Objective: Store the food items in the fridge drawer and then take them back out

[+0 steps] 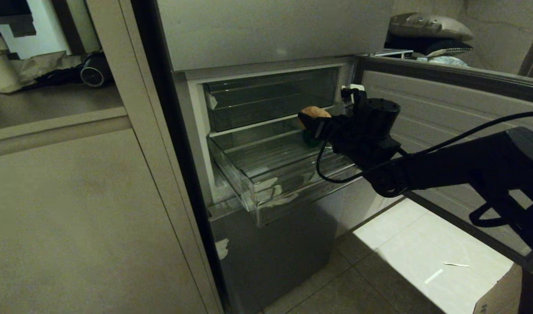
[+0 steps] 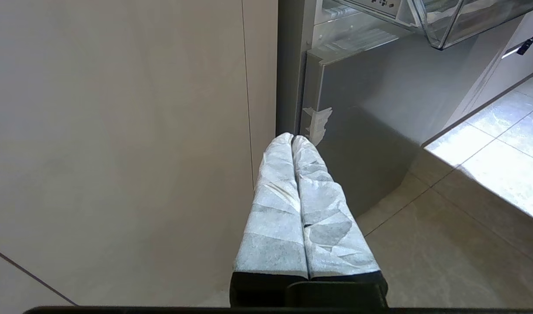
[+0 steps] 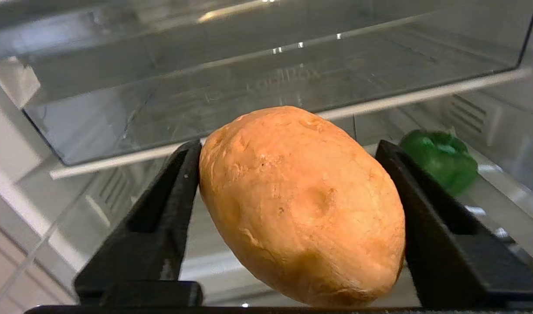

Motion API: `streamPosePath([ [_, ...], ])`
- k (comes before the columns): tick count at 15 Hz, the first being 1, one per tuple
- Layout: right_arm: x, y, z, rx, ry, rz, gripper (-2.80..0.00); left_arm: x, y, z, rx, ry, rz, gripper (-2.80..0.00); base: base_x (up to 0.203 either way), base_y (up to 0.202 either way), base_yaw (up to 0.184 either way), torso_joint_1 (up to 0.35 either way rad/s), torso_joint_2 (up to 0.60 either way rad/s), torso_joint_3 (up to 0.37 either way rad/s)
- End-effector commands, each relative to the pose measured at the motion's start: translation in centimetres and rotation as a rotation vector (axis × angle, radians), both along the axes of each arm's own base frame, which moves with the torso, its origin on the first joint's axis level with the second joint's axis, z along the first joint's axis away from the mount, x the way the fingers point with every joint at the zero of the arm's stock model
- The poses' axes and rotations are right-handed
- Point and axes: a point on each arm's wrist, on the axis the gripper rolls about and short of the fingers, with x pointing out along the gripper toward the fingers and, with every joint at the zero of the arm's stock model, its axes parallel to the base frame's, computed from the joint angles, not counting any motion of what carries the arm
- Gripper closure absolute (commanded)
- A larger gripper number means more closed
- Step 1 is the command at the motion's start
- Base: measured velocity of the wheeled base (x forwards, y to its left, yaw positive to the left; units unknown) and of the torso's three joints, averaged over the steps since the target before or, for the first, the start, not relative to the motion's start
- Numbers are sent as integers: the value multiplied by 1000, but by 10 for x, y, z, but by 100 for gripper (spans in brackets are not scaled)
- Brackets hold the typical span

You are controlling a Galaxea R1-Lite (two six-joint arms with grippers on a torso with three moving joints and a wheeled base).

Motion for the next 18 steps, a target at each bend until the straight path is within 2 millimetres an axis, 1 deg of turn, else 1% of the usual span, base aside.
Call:
streamPosePath([
  [1, 9, 3, -4, 9, -17, -3, -280, 0, 0, 0, 0, 1, 1, 0, 0, 0, 0, 0, 0, 0],
  [7, 8, 2, 2, 14, -29, -9, -280, 0, 0, 0, 0, 2, 1, 0, 0, 0, 0, 0, 0, 0],
  [8, 2, -1, 10, 19, -34, -19, -280, 0, 0, 0, 0, 1, 1, 0, 0, 0, 0, 0, 0, 0],
  [9, -10, -6, 22, 23, -37, -34, -280, 0, 0, 0, 0, 2, 0, 0, 0, 0, 0, 0, 0, 0],
  [10, -27, -13, 38, 25, -39, -45, -280, 0, 0, 0, 0, 1, -1, 0, 0, 0, 0, 0, 0, 0],
  [11, -48, -23, 55, 17, -35, -54, -280, 0, 0, 0, 0, 1, 0, 0, 0, 0, 0, 0, 0, 0],
  [12, -73, -36, 70, -1, -30, -62, -280, 0, 0, 0, 0, 2, 0, 0, 0, 0, 0, 0, 0, 0],
  [14, -125, -62, 90, -43, -19, -75, -280, 0, 0, 0, 0, 1, -1, 0, 0, 0, 0, 0, 0, 0],
  [15, -150, -76, 95, -60, -17, -84, -280, 0, 0, 0, 0, 2, 0, 0, 0, 0, 0, 0, 0, 0],
  [16, -170, -90, 98, -72, -19, -100, -280, 0, 0, 0, 0, 2, 0, 0, 0, 0, 0, 0, 0, 0],
  [17, -187, -102, 99, -82, -21, -122, -280, 0, 0, 0, 0, 1, 1, 0, 0, 0, 0, 50, -149, -89],
  [18, -200, -114, 99, -91, -22, -149, -280, 0, 0, 0, 0, 2, -1, 0, 0, 0, 0, 142, -350, -198],
])
